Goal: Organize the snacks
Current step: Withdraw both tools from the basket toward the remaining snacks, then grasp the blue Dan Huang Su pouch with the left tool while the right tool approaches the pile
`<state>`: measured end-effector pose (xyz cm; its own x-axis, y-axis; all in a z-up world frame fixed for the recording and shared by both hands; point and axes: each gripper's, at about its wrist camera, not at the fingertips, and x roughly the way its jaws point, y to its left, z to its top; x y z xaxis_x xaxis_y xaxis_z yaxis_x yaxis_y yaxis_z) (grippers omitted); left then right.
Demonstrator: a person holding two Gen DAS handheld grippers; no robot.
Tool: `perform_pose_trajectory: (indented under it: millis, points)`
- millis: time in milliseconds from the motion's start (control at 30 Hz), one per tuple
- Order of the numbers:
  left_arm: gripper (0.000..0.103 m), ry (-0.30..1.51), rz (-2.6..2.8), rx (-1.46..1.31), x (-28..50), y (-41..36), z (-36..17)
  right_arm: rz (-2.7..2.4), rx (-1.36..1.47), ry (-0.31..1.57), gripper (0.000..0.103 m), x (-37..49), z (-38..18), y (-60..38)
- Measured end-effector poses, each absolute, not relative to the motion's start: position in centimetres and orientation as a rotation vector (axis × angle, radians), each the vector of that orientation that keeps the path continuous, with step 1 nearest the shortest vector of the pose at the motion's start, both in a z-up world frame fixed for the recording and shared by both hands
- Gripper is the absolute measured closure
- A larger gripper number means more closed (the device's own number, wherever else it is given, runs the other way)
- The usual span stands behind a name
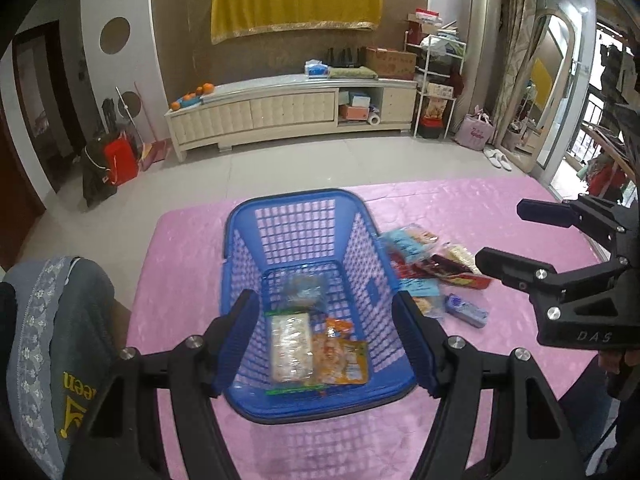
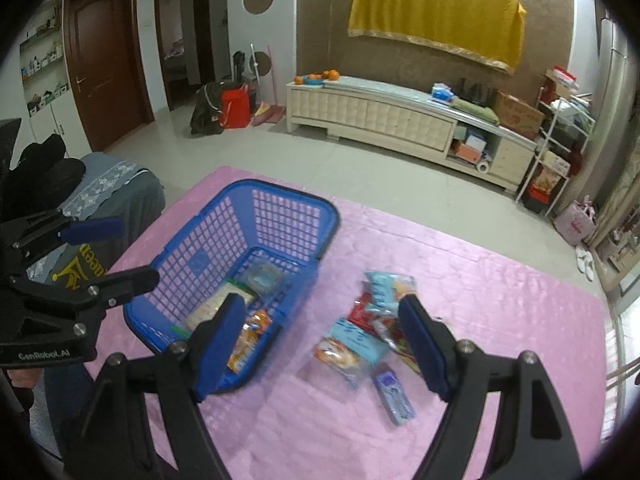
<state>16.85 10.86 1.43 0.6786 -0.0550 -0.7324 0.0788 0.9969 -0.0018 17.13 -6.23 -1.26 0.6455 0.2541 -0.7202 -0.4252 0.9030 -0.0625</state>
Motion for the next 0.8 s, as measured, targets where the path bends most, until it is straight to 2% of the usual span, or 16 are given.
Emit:
perform_pose_trajectory:
  millis: [267,367,800]
  points:
    - [0.036,0.827,-0.119,0.071,17.2,6.7,1.4,0.350,-0.202,0.764,0.021,15.5,-1.0,-10.6]
    - [0.031,0.830,-0.142,0.086,17.7,5.0,1.0,0.317,-0.183,0.775,0.021,15.1,-1.4,-12.5]
    - [0.031,0.931,-0.214,0.170,21.1,-2.7,-3.8,0.231,-0.101,0.839,0.021,16.5,-5.2,-19.6]
